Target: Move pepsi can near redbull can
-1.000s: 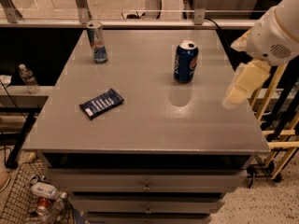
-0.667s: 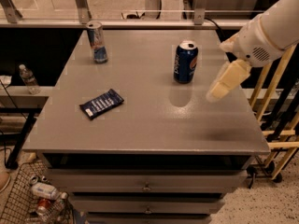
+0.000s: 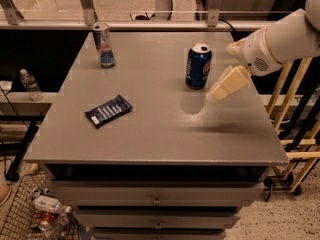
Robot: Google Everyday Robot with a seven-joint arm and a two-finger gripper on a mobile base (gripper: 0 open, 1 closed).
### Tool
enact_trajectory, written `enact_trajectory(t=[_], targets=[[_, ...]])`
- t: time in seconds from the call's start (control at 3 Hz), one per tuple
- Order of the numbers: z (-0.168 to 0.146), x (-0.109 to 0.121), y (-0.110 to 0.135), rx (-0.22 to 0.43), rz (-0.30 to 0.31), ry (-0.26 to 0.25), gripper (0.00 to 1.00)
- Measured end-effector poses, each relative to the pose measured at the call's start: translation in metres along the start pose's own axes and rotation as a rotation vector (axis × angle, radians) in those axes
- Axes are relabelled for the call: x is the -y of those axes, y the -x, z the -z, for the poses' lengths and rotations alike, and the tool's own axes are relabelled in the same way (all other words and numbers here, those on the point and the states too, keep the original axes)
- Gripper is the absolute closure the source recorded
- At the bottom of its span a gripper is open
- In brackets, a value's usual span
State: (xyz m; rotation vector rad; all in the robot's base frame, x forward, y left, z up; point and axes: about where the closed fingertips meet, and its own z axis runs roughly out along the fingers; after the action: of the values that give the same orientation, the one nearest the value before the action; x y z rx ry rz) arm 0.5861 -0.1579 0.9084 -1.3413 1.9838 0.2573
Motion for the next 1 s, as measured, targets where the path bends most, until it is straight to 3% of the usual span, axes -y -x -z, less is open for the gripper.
enact_trajectory(t=[0.67,1.0], targets=[[-0.024,0.033,0.005,0.119,-0.049,-0.043,0.00],[-0.037,0.033,0.022,0.162,-0.045,-0.005,0.00]])
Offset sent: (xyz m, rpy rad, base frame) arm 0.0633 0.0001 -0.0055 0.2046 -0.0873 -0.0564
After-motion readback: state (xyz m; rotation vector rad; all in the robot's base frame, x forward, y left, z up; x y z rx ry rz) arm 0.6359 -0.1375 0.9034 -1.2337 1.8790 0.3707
